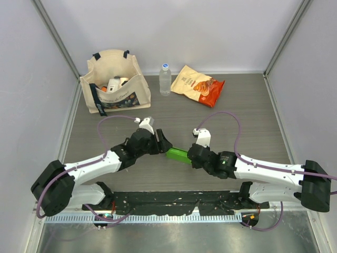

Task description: Fold the paper box

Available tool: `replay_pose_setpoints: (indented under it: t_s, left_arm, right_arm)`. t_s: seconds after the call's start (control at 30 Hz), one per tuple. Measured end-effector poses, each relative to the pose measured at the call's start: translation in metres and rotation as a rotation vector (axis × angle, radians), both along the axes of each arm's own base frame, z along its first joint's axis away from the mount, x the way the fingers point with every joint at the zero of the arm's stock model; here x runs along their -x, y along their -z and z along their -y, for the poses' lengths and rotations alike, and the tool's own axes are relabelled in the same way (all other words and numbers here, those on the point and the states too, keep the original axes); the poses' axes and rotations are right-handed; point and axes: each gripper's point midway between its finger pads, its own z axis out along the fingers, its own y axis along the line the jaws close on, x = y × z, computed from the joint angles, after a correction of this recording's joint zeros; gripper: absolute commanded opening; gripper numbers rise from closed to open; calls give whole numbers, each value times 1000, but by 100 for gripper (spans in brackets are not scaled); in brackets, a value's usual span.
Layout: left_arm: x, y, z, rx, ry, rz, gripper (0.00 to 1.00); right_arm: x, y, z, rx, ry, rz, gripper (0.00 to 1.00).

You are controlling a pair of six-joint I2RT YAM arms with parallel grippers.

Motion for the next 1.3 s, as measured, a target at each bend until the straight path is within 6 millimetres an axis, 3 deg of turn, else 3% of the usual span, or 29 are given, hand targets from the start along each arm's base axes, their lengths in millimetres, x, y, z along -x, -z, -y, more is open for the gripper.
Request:
replay_pose_setpoints:
  t_s: [0.1, 0.2, 0.53, 0.67, 0.9, 1.0, 1.13, 1.3]
  left_arm:
    - [0, 0, 1, 15, 1, 5, 45]
    - [0, -1, 4, 48, 5, 13, 38]
    - [3, 1, 5, 100, -1, 25, 31]
    - [4, 2, 4, 105, -4, 28, 30]
    - [3, 2, 4, 108, -5, 31, 30]
    - [2, 2, 5, 110, -5, 33, 30]
    - [1, 2, 5, 113, -6, 36, 30]
    - [1, 2, 6, 114, -6, 36, 29]
  right_arm:
    - [0, 0, 0, -1, 0, 0, 1]
    - [0, 0, 0, -1, 0, 0, 1]
    - [0, 0, 0, -3, 3, -1, 3]
    - [0, 0, -1, -2, 4, -4, 15]
    - [11, 6, -1, -3, -20, -63, 49]
    - [18, 2, -2, -28, -40, -88, 57]
    - [19, -19, 2, -145, -19, -113, 63]
    - [-8, -37, 19, -341, 167, -168, 62]
